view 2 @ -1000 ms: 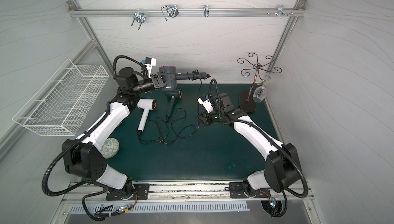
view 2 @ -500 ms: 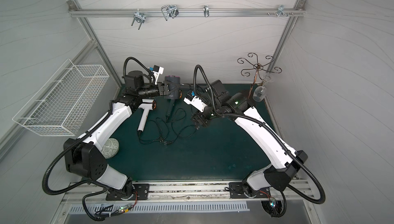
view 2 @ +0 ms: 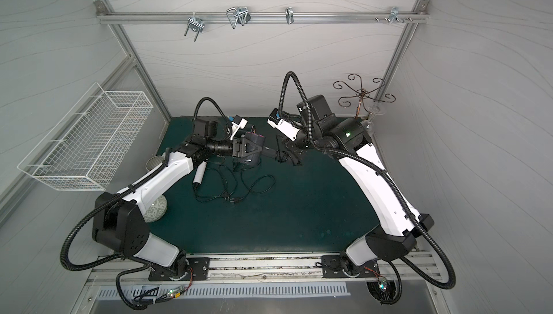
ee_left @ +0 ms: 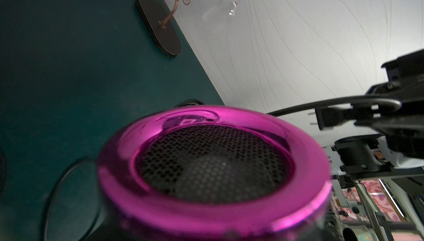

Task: Wrap the cord around the hair dryer
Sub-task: Wrap the power cord around the hair dryer.

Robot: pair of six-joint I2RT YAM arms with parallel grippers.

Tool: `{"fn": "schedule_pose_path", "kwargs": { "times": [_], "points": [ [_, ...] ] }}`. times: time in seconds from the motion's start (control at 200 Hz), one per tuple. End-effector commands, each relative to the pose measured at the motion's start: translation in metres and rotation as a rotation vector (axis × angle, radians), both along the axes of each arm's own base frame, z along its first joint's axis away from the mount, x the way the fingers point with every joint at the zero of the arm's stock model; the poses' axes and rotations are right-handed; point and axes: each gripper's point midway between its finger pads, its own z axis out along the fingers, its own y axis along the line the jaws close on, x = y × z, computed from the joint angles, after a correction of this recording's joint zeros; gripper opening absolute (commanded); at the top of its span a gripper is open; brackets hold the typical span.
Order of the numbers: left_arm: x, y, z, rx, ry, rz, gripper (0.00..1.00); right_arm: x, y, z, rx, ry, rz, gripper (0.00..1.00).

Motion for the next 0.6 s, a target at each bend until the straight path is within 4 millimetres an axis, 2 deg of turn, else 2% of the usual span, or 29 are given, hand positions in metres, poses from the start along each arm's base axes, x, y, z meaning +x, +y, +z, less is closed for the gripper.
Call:
{"fn": "schedule_pose_path", "kwargs": {
  "times": [0.0, 0.195, 0.32, 0.495, 0.595],
  "points": [
    [-0.032, -0.015, 0.037, -0.102, -0.116, -0.152, 0.00, 0.027, -0.003, 0.016, -0.024, -0.129, 0.007, 0.00],
    [-0.054, -0.024, 0.050, -0.178, -0.099, -0.239, 0.00, 0.063, -0.012, 0.010, -0.029, -0.172, -0.027, 0.00],
    [-0.063, -0.027, 0.066, -0.233, -0.101, -0.273, 0.00, 0.083, -0.014, -0.006, 0.028, -0.120, -0.018, 0.00],
    [-0.076, -0.027, 0.090, -0.306, -0.128, -0.296, 0.00, 0.085, 0.006, -0.036, 0.144, 0.020, 0.110, 0.00],
    [-0.080, -0.026, 0.107, -0.347, -0.171, -0.306, 0.00, 0.089, 0.009, -0.046, 0.223, 0.094, 0.138, 0.00]
  ]
}}
